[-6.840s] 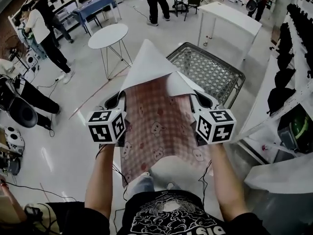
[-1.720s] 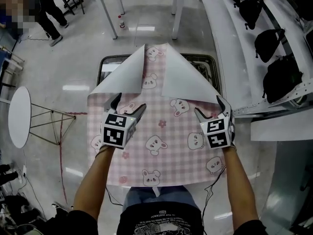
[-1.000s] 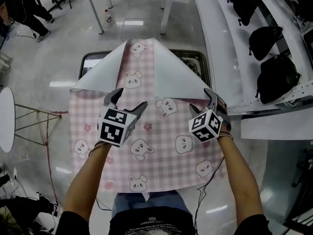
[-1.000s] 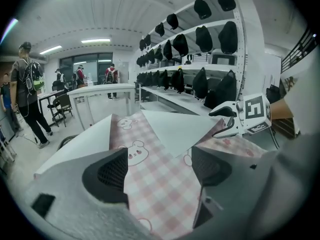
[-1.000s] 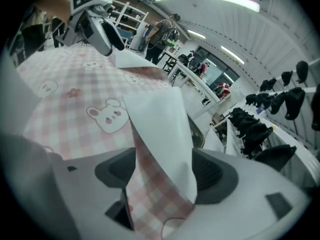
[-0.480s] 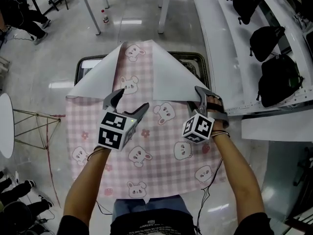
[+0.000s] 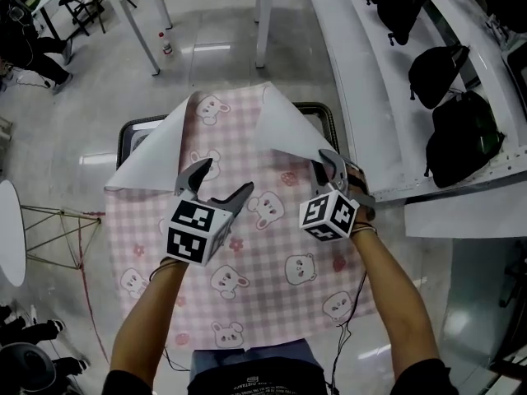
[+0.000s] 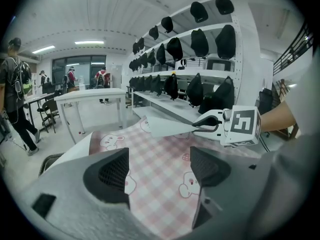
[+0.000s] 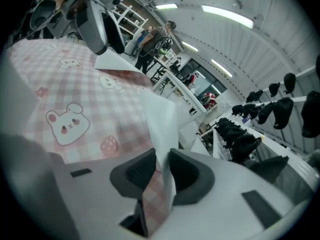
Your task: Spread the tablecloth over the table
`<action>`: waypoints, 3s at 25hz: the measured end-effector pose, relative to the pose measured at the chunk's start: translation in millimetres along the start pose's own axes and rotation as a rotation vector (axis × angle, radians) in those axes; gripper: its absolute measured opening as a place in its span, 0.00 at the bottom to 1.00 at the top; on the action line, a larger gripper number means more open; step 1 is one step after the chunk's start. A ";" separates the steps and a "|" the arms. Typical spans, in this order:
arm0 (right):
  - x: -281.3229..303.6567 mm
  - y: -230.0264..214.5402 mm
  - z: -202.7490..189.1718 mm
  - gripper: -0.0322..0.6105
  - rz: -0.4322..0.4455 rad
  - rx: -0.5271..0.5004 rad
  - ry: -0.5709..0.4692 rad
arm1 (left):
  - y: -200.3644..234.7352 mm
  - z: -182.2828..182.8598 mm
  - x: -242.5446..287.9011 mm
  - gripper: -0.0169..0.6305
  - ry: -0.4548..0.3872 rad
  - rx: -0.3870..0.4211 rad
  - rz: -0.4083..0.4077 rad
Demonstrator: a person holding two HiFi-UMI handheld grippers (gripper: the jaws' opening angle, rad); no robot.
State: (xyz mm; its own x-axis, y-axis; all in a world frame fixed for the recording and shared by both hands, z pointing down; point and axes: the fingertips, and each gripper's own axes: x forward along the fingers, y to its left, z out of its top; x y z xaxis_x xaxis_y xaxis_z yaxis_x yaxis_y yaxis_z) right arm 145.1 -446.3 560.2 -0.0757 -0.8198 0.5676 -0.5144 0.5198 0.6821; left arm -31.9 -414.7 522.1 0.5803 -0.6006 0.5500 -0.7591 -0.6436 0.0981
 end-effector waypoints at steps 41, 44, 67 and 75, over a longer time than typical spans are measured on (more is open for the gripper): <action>-18.5 -17.9 63.4 0.50 0.108 0.657 -0.094 | 59.1 15.4 -78.5 0.63 0.027 0.015 0.155; -23.1 -1.2 85.8 0.50 0.120 0.670 -0.111 | 78.1 1.7 -100.0 0.63 0.049 0.047 0.172; -56.8 118.1 159.6 0.49 0.077 0.811 -0.039 | 192.6 -131.3 -108.8 0.55 0.343 0.771 0.047; -55.8 139.1 153.0 0.48 0.046 0.840 0.025 | 213.8 -139.3 -88.5 0.46 0.326 0.928 0.057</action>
State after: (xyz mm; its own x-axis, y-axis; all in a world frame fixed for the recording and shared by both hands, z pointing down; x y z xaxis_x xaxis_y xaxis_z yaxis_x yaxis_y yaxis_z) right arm -53.0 -365.1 552.9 -0.0982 -0.7918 0.6028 -0.9767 0.1928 0.0941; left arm -286.7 -433.1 610.0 0.3345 -0.5719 0.7490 -0.1699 -0.8184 -0.5490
